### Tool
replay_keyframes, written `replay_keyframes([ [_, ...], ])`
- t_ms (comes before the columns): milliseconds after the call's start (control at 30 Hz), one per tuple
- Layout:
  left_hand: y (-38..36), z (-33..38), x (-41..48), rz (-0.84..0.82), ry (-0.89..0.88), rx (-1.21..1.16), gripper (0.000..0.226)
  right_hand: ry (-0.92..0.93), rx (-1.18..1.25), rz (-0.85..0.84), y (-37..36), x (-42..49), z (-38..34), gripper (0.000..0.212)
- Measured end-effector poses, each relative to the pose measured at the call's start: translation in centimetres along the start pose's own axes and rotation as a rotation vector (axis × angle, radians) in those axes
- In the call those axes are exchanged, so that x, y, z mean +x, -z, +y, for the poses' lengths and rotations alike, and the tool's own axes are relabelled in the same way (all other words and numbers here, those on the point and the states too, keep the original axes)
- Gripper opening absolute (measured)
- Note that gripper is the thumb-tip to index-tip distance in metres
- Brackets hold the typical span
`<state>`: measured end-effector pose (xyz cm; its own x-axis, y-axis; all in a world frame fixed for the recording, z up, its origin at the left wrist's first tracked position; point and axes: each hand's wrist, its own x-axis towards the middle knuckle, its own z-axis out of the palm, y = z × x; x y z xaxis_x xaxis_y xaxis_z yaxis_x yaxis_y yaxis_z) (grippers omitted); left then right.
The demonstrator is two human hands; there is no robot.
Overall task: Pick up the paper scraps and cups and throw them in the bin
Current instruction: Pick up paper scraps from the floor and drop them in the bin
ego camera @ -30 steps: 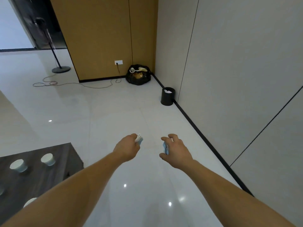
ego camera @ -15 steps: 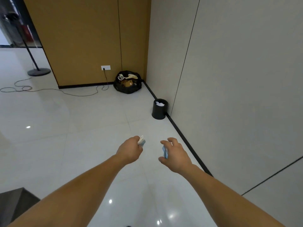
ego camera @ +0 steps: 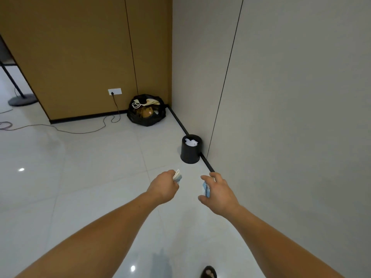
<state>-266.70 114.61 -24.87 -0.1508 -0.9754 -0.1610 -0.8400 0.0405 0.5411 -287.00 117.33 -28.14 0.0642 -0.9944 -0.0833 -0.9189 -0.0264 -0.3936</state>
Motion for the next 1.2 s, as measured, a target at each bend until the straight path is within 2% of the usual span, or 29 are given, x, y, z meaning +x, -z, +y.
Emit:
replay_keyframes([
  [300, 0.8, 3.7, 17.0, 0.044, 0.118, -0.022, 0.013, 0.065, 0.011, -0.058, 4.8, 18.8, 5.8, 0.07],
  [500, 1.3, 2.8, 28.4, 0.005, 0.17, -0.056, 0.015, 0.078, 0.005, -0.118, 4.6, 30.3, 7.3, 0.071],
  [933, 4.8, 0.9, 58.7, -0.074, 0.093, -0.089, 0.021, -0.029, -0.032, -0.149, 5.5, 57.3, 9.4, 0.069],
  [1200, 2.5, 1.2, 74.5, -0.178, 0.124, -0.083, 0.02, -0.029, -0.03, -0.258, 3.5, 72.3, 13.8, 0.069],
])
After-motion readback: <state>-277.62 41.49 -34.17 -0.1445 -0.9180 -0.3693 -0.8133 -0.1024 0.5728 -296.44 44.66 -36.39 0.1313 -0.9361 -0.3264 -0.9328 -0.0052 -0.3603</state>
